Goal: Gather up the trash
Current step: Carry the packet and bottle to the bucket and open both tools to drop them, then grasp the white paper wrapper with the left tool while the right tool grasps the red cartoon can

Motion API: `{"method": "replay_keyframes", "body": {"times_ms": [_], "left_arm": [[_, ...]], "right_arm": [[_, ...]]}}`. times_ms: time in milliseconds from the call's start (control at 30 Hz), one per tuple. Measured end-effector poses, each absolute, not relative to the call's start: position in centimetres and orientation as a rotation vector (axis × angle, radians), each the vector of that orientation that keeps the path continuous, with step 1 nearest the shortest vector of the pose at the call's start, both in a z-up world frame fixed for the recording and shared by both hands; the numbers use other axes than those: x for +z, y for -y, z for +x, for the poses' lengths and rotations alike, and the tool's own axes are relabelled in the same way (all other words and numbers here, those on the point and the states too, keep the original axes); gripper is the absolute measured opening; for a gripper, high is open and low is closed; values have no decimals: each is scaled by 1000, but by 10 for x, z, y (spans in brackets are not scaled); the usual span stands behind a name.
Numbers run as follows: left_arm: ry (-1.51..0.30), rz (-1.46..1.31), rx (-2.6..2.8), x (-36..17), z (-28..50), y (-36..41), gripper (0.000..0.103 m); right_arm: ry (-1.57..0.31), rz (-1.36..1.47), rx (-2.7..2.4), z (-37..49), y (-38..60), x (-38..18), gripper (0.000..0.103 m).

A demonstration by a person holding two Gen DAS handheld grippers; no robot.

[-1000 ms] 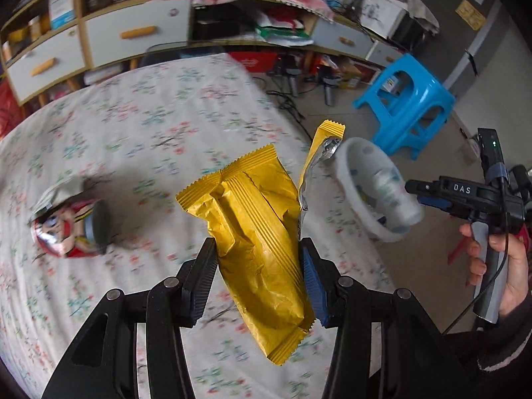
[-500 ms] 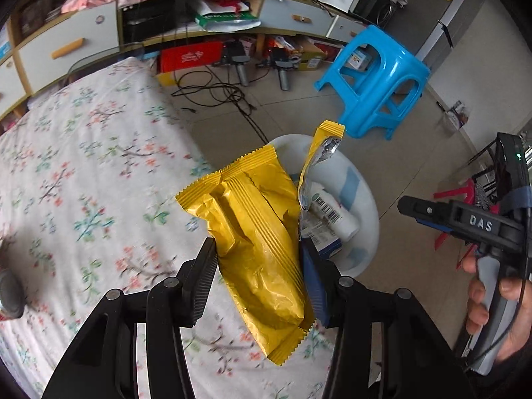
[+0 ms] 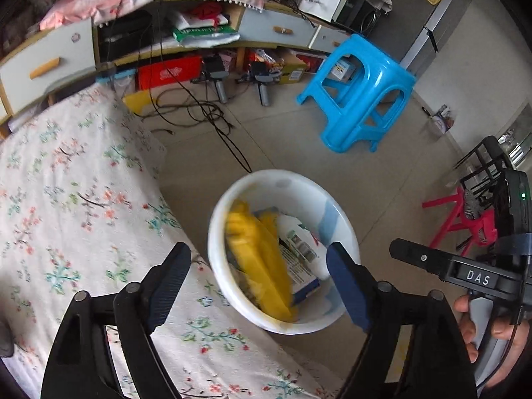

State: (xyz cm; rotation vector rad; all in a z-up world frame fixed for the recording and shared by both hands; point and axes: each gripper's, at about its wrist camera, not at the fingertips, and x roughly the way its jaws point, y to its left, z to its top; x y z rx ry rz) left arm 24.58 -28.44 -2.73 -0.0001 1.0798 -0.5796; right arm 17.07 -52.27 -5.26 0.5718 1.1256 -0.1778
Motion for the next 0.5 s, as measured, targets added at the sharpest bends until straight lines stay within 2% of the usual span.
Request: {"method": "replay_keyframes", "body": {"times_ms": [300,433,500], "left_arm": [[-1063,38,-505,-21,231,240,92],[-1053,61,-436,-19,221,204,98],[-1044,67,-399,-16,216,181,98]], "right_arm": [[-1127,530,-148,178,499,-43,74],[-1124,490,-116,184,476,-36,88],[-1129,449,-94,187,461,-34,89]]}}
